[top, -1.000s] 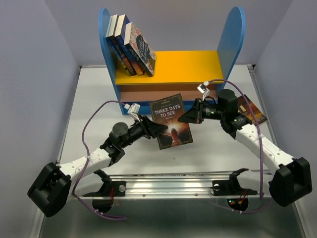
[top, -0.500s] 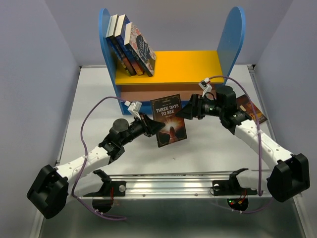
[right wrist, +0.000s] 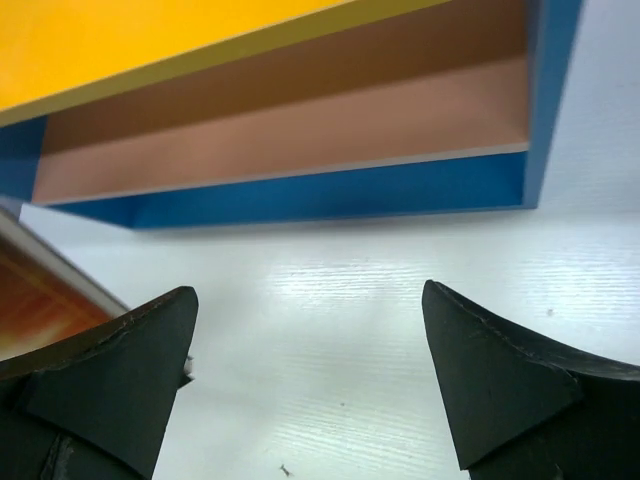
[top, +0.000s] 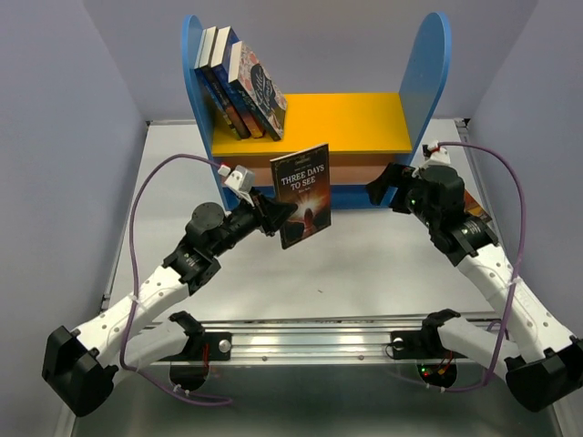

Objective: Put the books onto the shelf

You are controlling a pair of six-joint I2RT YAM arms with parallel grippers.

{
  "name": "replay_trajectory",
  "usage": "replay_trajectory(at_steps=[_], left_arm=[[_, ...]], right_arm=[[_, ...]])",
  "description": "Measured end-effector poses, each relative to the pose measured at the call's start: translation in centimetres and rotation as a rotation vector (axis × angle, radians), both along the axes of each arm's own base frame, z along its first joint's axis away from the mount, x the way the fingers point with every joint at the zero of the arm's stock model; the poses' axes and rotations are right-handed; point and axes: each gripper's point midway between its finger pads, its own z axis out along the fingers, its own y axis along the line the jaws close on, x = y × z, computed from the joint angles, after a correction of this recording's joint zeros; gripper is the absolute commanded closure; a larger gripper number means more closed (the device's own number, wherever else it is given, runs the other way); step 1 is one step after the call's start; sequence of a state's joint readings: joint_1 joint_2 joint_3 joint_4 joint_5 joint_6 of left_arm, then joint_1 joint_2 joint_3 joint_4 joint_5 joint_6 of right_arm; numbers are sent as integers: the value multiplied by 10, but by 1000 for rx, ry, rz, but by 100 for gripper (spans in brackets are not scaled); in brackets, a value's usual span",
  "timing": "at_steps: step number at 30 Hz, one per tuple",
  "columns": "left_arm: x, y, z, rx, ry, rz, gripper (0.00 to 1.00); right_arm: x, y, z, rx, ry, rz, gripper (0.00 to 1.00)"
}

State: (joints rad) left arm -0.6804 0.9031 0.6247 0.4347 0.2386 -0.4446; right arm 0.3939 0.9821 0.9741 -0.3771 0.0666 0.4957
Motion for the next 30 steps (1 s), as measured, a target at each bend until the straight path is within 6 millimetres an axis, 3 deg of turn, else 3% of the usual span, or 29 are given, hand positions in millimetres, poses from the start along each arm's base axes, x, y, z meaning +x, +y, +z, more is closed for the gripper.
replay_trajectory(at_steps=[8,14,18,22,25,30], left_arm=[[-4,1,50,6,-124,-19,100],[9,0,109,-48,-231,53,100],[32,-5,132,-68,-280,121,100],[71,-12,147,-62,-315,238,100],[107,-18,143,-26,-323,345,100],[151,-20,131,12,-329,497,100]], right_arm=[[0,-44,11,-64,-47,-220,0],[-5,-62,23,-62,-93,-309,0],[-12,-72,34,-56,-129,-345,0],[-15,-77,40,-52,-149,-367,0],[-15,-79,39,-58,-150,-374,0],[-16,-81,31,-79,-136,-378,0]])
